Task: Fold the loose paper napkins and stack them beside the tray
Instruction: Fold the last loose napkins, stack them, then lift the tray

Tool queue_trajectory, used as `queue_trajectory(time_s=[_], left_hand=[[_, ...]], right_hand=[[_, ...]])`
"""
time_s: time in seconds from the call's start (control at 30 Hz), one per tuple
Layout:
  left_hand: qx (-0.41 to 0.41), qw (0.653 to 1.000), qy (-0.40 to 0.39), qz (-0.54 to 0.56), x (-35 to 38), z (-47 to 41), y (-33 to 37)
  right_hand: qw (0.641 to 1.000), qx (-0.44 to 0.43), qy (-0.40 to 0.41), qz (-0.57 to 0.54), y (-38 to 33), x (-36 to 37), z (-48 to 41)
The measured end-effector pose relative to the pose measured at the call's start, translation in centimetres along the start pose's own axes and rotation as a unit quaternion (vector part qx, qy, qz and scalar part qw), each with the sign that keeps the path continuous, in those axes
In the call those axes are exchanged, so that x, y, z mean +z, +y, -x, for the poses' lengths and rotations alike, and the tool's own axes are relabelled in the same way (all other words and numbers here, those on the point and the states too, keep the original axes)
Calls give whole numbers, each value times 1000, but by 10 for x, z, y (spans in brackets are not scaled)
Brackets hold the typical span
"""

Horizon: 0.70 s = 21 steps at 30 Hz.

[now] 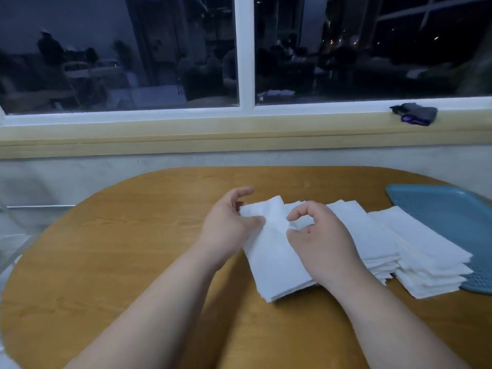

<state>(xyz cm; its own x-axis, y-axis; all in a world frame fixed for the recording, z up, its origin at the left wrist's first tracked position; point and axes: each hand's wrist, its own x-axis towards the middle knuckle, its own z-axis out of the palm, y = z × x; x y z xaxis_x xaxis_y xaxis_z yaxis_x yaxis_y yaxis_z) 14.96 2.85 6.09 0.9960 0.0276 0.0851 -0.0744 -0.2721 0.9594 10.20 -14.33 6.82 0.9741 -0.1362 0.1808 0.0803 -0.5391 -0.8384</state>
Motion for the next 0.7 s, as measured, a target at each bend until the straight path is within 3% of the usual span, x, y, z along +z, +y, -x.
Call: queue_trajectory(time_s=[0.17,0.4,0.6,0.7], left_hand=[[47,993,-23,-102,42,-42,15],[76,953,-67,-287,72,-55,-9],[176,905,17,-388,78,-45,3],[223,905,-7,-362,97,-35,25]], right_hand=[[996,-28,33,82,11,-14,-26],[956,-56,-40,285,30,-17,-36],[979,-19,31,200,42,-49,-25],[987,28,84,133,60,-80,-17]])
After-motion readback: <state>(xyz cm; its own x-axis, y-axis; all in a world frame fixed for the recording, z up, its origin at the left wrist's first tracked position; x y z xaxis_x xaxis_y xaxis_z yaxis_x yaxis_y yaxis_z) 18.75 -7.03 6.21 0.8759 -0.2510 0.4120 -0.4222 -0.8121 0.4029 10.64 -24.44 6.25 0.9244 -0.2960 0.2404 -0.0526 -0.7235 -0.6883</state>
